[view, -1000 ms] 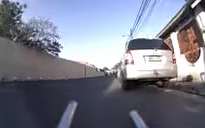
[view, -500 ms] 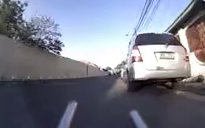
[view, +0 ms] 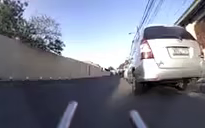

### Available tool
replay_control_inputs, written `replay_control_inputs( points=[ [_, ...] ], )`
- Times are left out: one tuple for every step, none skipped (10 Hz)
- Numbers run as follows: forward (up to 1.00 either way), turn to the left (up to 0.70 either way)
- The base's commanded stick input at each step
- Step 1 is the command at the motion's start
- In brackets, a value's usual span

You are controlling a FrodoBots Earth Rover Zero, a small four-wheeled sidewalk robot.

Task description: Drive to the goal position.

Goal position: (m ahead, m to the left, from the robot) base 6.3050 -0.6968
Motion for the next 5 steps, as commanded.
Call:
replay_control_inputs(
  points=[
    [0.85, 0.00],
    [0.85, 0.00],
    [0.85, 0.00],
    [0.85, 0.00],
    [0.85, 0.00]
  ],
)
